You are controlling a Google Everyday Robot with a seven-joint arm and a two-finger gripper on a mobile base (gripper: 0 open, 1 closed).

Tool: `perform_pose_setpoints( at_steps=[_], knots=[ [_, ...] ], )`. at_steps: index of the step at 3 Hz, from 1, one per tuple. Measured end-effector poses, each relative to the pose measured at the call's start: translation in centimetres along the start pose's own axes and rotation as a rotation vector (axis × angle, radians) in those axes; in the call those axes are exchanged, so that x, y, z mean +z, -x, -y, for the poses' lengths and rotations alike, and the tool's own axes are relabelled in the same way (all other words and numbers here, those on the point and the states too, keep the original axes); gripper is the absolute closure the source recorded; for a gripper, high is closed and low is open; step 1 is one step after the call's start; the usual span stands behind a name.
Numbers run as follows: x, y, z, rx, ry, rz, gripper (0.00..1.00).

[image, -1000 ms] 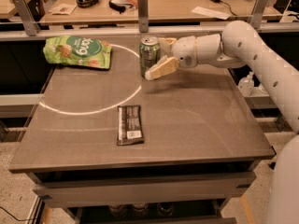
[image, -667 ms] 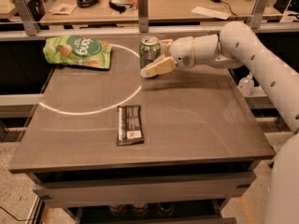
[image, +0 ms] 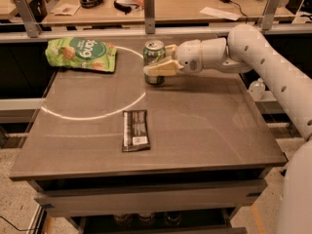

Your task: Knock green can over

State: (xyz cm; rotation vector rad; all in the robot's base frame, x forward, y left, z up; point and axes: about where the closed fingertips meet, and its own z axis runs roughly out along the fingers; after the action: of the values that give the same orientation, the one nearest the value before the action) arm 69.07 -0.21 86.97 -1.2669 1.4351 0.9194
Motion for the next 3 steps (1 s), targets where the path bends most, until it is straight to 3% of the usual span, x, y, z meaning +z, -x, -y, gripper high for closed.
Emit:
perform_pose_setpoints(
  at_steps=[1,2,3],
  knots=[
    [-0.8,1.4,-0.3,-0.081,0.008,-0.006,0.88],
    [-2.3,3.9,-0.4,-0.210,-0.017,0.010,1.00],
    [-3.8,6.5,-0.5,-0.390,-0.043,0.014,1.00]
  ],
)
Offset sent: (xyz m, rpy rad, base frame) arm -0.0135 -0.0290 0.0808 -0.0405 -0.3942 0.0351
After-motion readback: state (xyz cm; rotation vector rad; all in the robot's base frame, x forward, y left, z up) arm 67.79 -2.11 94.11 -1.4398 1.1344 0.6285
